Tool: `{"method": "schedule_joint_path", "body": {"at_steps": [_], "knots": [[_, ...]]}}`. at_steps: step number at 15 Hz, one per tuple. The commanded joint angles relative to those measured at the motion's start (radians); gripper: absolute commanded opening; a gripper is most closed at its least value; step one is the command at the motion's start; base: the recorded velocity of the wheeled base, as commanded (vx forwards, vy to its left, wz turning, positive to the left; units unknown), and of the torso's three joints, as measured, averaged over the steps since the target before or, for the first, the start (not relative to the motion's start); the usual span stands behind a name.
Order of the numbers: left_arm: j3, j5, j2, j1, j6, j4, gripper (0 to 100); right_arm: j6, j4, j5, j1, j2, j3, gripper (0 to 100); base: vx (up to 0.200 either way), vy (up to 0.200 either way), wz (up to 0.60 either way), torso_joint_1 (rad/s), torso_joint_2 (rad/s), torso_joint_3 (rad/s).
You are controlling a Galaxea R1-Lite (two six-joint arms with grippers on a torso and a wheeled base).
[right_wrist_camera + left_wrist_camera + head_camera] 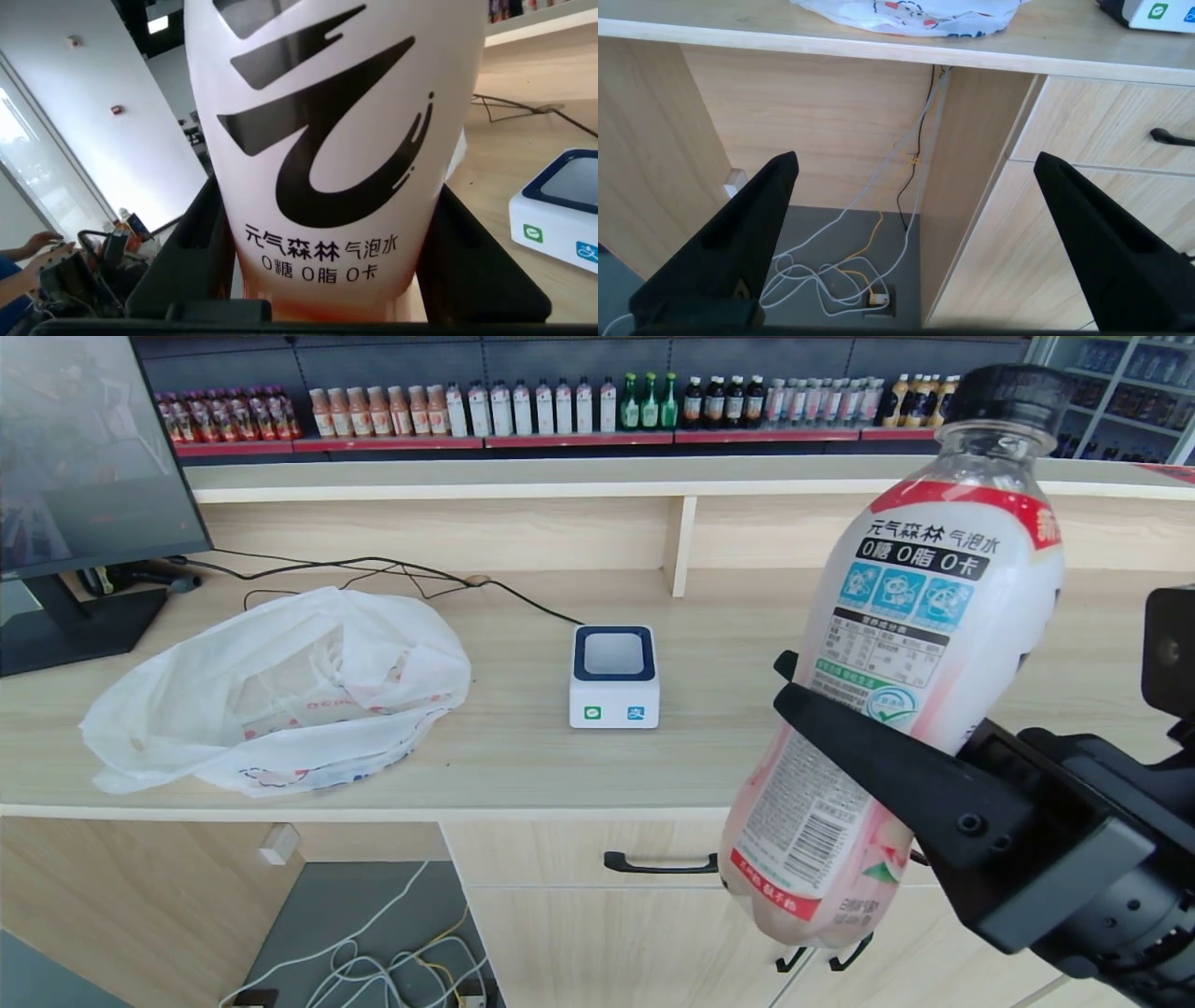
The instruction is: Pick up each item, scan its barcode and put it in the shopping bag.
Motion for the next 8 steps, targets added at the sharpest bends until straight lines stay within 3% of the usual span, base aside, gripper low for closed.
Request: {"method": "schedule_joint_path", "body": {"at_steps": [1,4,8], "knots": [[0.0,0.0,0.0,0.002,0.0,0.0,100,-0.009,-0.001,-0.002,-0.006,-0.006,0.018,0,0.0,0.0,0.0,0.0,0.0,0.0],[0.0,0.0,0.0,0.0,0.0,0.0,100,-0.095,-0.001,-0.011,-0.027,-0.016,0.049,0,0.0,0.0,0.0,0.0,0.0,0.0],[0.0,0.0,0.0,0.0,0.0,0.0,100,-0.218,-0.001,-0.073,-0.126,-0.01,0.083,0,0.0,0.0,0.0,0.0,0.0,0.0]]}}
